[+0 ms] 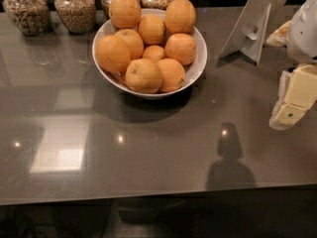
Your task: Pick orange from white bowl
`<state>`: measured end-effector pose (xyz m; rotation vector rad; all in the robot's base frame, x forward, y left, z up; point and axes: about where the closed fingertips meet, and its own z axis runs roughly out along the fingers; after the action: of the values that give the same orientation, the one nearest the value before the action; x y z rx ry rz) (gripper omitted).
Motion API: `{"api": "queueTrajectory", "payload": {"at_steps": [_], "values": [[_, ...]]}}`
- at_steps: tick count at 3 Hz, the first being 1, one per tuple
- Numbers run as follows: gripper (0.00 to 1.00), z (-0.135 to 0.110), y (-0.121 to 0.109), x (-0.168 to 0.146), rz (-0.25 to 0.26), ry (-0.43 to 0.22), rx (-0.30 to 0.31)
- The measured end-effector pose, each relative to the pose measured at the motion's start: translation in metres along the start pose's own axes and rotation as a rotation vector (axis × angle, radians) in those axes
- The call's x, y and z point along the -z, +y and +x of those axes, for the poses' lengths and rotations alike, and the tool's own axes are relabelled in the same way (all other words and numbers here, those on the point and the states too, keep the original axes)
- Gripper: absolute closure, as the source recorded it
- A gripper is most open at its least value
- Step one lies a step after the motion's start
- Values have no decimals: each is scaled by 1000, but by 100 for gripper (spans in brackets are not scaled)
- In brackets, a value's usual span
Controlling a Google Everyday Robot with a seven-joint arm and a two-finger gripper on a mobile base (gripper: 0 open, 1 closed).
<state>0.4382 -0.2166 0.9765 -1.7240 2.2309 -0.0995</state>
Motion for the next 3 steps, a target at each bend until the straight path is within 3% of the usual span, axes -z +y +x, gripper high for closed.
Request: {"api": "queueTrajectory", "payload": {"at_steps": [1,2,3], "values": [[0,0,0,0,0,0,0],[0,-8,-17,0,26,-56,-6],[0,-32,-48,-5,59,-124,0]]}}
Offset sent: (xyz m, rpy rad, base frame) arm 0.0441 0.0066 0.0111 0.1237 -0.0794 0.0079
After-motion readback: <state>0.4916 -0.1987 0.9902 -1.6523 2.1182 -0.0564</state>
